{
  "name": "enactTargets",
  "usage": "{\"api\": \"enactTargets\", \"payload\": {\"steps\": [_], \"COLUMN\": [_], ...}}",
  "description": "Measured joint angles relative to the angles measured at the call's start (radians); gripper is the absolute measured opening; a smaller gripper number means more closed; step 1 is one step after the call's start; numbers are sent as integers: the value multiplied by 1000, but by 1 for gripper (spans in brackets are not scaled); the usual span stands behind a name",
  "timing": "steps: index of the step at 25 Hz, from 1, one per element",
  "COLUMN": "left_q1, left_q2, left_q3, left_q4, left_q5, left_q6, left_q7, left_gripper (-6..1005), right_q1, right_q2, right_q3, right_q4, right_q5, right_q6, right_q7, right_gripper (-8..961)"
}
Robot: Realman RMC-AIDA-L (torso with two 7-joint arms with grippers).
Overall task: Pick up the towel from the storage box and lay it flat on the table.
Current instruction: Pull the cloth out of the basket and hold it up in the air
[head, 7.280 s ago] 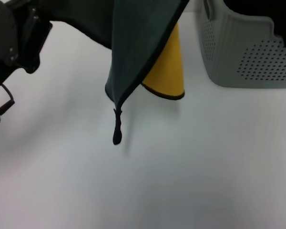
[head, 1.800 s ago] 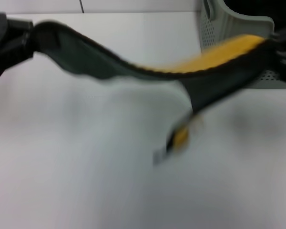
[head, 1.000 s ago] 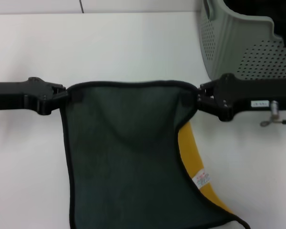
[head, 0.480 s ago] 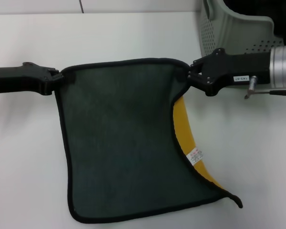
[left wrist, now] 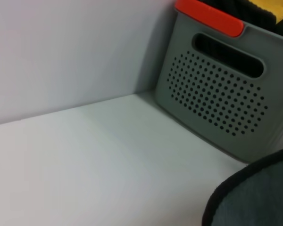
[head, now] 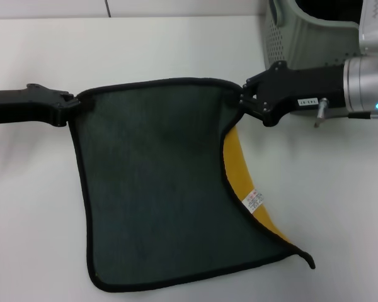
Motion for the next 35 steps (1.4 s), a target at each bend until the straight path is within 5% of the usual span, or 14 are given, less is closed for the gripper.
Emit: {"api": "enactTargets", "payload": {"steps": [5, 17, 35], "left_q1": [0, 0, -7], "left_q2": [-2, -2, -13], "left_q3": [0, 2, 14], "left_q4": [0, -10, -10], "left_q5": [1, 1, 0], "left_q6": [-1, 8, 10], "left_q7": [2, 9, 14], "left_gripper": [20, 20, 20], "right_q1": [5, 82, 307], "right_q2": [-5, -6, 2], "right_q3": [-1, 3, -1], "right_q4": [-25, -149, -160], "right_q5": [-2, -284, -654], "right_q6": [-8, -66, -146], "right_q7": [22, 220, 363], "right_gripper": [89, 98, 113]}}
